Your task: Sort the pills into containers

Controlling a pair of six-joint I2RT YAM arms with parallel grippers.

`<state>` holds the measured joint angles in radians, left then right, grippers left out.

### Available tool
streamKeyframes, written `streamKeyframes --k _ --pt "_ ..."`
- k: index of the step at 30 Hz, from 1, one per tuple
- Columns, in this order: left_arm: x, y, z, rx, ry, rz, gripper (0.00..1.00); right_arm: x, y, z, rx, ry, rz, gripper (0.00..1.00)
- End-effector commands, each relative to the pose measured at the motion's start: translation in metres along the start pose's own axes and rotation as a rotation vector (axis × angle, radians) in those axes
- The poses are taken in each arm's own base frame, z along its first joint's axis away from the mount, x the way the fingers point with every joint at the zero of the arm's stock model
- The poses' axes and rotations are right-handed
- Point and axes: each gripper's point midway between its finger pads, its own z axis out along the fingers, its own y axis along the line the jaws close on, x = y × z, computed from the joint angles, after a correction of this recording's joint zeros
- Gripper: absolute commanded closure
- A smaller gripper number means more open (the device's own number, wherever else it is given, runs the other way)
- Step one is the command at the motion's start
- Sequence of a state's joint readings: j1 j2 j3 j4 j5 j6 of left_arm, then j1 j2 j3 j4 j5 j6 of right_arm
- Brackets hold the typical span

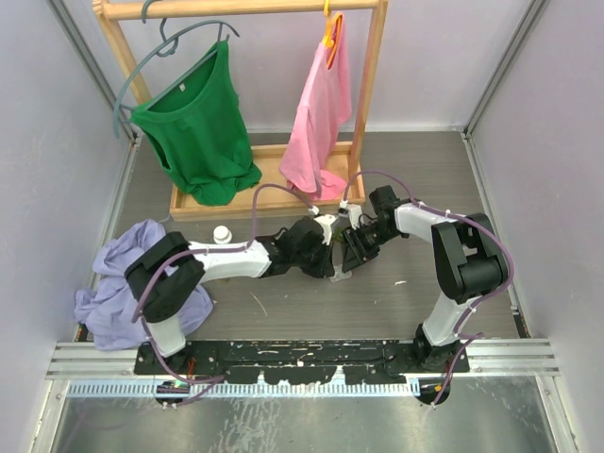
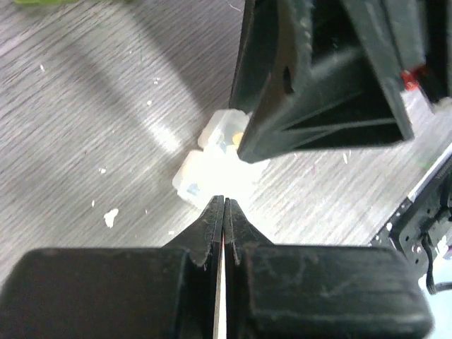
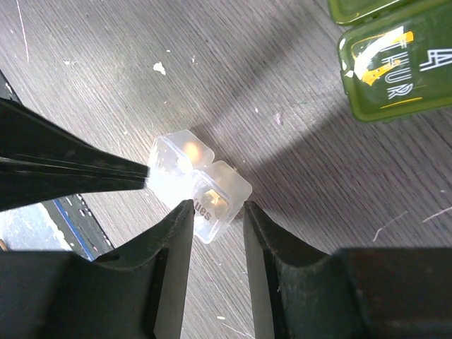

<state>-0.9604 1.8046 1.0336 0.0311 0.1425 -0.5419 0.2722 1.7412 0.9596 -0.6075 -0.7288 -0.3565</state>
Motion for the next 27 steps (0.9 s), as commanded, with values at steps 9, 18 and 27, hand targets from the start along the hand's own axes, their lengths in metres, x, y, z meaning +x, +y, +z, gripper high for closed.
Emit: streamKeyframes --k 9,18,27 --pt "-0.040 -0.040 -0.098 0.161 -0.270 0.094 0.79 -0.020 0.011 -0.013 -0.021 -0.067 -0.120 0.38" --pt "-0.046 -0.036 -0.190 0.187 -0.548 0.107 0.28 -0.044 0.035 -0.068 0.054 -0.224 -0.367 0.28" --pt "-0.052 -0.033 -0.282 0.256 -0.850 0.071 0.02 -0.068 0.026 -0.200 0.545 -0.614 -0.559 0.11"
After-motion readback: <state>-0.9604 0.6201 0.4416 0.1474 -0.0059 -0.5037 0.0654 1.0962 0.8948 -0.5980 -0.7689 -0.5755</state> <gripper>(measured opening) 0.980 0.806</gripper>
